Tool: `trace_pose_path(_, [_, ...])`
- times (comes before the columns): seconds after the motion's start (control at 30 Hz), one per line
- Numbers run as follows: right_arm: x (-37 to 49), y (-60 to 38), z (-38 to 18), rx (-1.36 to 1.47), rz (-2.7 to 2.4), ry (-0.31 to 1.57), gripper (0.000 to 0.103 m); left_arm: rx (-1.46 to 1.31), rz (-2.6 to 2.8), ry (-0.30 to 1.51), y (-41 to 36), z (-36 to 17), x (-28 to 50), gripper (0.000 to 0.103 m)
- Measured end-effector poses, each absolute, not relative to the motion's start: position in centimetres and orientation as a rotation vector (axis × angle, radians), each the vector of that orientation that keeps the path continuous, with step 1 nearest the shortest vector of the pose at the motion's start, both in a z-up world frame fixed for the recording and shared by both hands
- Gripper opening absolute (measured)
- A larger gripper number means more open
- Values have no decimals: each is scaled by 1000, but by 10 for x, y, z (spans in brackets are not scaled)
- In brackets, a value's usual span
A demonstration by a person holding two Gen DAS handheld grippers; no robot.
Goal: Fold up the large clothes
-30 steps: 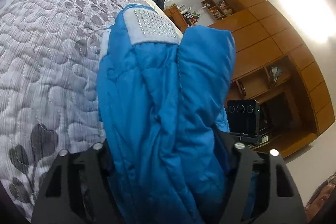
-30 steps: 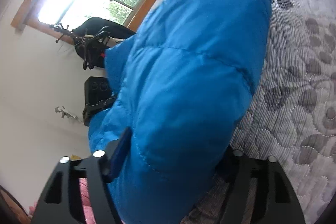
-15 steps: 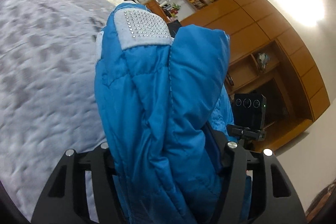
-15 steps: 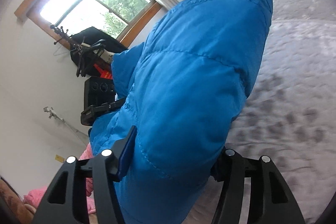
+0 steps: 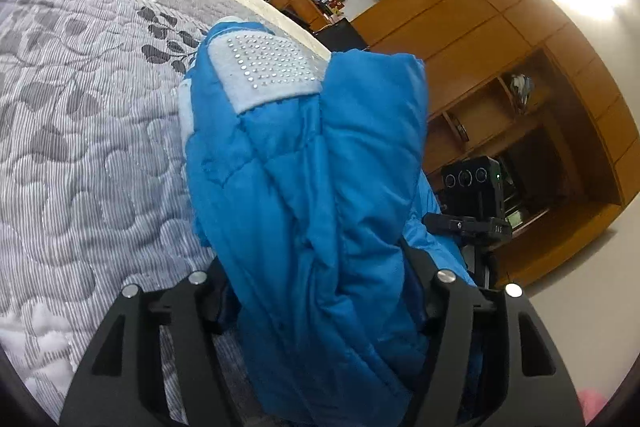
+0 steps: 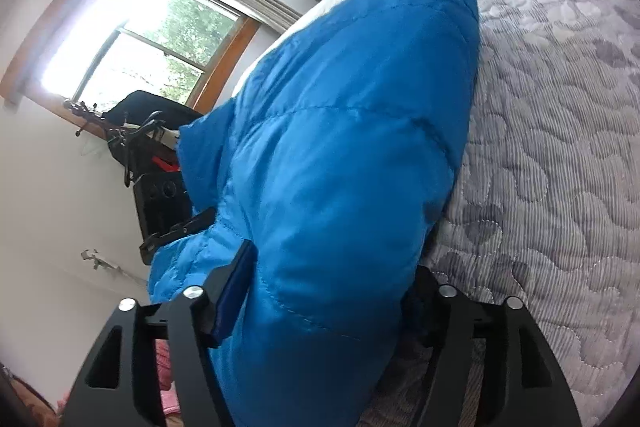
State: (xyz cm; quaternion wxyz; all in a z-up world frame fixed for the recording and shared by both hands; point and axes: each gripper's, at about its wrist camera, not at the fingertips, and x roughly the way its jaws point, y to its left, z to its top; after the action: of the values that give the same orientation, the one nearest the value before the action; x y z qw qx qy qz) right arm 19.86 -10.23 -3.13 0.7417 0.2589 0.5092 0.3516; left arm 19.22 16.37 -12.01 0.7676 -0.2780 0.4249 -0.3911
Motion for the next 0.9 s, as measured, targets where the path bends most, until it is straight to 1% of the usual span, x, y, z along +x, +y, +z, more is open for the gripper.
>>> trace_pose_path(0.1, [194,-114,-40,593,755,1118,76,-620,-830,920,167,-125,185,69])
trace_pose_path(0.17, [188,-125,-41,570,717,1118,85,-606,-797,929,167,-118,183,71])
trace_pose_path(0.27, [171,-127,-23,493,656,1091,86,-554,-729,924,178,-102,170,72])
trace_pose_path(0.33, [157,-129,-9,443,609,1078,88,-536,-699,897,187,-89,160,72])
trace_pose_path(0.43, [134,-133,5,419,586,1078,88,-506,-659,827,201,-62,140,73])
trace_pose_path(0.53, [114,-130,12,383,560,1083,88,-453,-641,745,197,-30,114,75])
trace_pose_path(0.57, [111,-130,13,380,557,1083,88,-430,-638,729,193,-20,106,78])
trace_pose_path(0.63, [101,-126,14,373,549,1088,88,-379,-646,714,178,-7,92,79])
trace_pose_path(0.8, [86,-118,9,344,532,1098,88,-271,-608,760,152,-18,70,78])
trace_pose_path(0.9, [83,-117,1,345,534,1110,88,-258,-562,820,157,-42,69,77])
